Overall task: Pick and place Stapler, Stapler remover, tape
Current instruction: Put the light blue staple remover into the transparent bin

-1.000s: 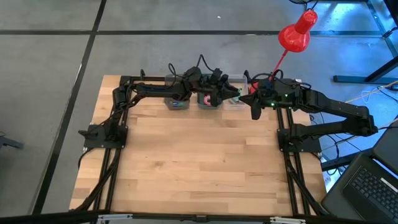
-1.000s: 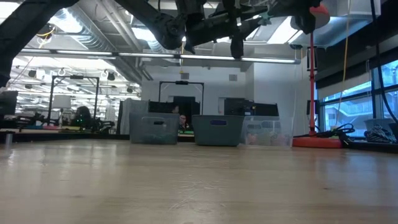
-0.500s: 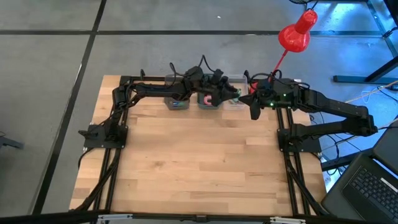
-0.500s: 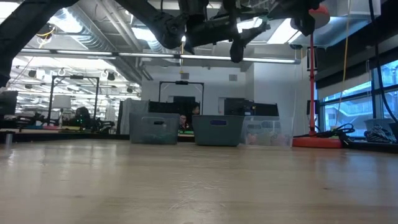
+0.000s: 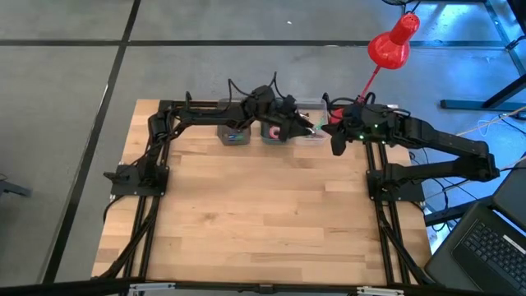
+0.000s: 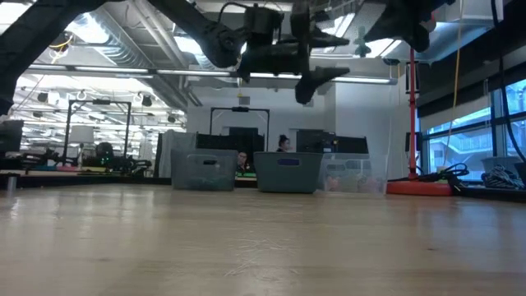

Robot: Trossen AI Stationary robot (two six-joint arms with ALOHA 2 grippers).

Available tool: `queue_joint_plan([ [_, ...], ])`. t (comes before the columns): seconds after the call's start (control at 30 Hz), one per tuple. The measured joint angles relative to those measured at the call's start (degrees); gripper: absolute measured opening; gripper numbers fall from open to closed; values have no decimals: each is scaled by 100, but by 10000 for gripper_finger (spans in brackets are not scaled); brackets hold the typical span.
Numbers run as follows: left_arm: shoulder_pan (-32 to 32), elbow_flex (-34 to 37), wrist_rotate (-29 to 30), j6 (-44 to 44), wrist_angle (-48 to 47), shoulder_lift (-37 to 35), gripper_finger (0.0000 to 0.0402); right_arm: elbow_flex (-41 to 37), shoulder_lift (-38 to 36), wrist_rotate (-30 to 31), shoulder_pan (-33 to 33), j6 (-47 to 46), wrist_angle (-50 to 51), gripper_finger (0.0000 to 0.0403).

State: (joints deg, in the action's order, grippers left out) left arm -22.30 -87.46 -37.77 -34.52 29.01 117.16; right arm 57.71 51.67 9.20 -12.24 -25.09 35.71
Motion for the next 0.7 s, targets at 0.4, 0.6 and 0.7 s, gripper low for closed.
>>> queue_joint_plan([
  [0.4,-25,9,-680,82,-2326,2,264,4,380,-134,-894,187,829,0],
  [0.6,363,22,14,901,-3385,-393,264,4,1294,-924,-1598,868,756,0],
  [0.7,558,20,747,1412,-3869,-844,264,4,1714,-1288,-2007,1167,653,0],
])
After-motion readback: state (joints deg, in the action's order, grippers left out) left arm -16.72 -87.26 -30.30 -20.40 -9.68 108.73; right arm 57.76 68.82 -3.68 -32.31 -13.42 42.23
